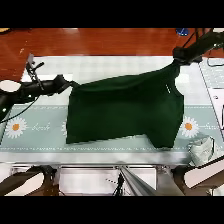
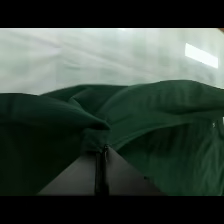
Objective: Fold the shirts.
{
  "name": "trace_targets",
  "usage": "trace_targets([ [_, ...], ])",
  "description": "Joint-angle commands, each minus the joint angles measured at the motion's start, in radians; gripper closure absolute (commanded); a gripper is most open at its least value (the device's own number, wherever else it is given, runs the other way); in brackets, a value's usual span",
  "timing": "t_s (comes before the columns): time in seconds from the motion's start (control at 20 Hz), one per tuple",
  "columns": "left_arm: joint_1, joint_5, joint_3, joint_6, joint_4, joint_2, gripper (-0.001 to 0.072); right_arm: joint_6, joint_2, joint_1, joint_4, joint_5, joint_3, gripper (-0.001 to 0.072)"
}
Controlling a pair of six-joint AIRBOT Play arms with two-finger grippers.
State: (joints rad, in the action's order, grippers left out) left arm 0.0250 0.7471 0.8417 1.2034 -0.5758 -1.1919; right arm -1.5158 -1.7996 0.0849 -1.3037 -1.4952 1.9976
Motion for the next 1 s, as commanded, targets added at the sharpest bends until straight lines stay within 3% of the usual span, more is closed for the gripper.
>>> trace_targets([
  [0.0, 0.022, 0.089, 0.016, -0.006, 0.0, -0.048, 0.0459, 0.036, -0.024, 0.001, 0.002, -0.043, 0.002, 0.0346],
  [0.05, 0.058, 0.149, 0.04, -0.006, 0.0, -0.047, 0.0284, 0.082, -0.003, 0.007, -0.009, -0.071, 0.002, 0.0343],
  [0.1, 0.112, 0.241, 0.076, -0.006, -0.002, -0.047, 0.0163, 0.118, 0.022, 0.013, -0.04, -0.108, 0.002, 0.0332],
  [0.3, 0.33, 0.715, 0.17, 0.0, -0.169, -0.045, 0.0186, 0.088, 0.136, 0.105, -0.105, -0.235, 0.002, 0.0331],
  [0.4, 0.383, 0.837, 0.13, -0.003, -0.273, -0.042, 0.0186, 0.087, 0.166, 0.165, -0.131, -0.29, 0.002, 0.0331],
  [0.6, 0.392, 0.836, -0.127, -0.045, -0.359, 0.016, 0.0182, 0.093, 0.199, 0.263, -0.083, -0.282, -0.021, 0.0294],
  [0.75, 0.392, 0.749, -0.322, -0.095, -0.36, 0.046, 0.0094, 0.105, 0.204, 0.314, -0.008, -0.266, -0.059, 0.0293],
  [0.95, 0.389, 0.652, -0.417, -0.119, -0.359, 0.042, 0.0094, 0.107, 0.204, 0.323, 0.035, -0.23, -0.098, 0.0293],
])
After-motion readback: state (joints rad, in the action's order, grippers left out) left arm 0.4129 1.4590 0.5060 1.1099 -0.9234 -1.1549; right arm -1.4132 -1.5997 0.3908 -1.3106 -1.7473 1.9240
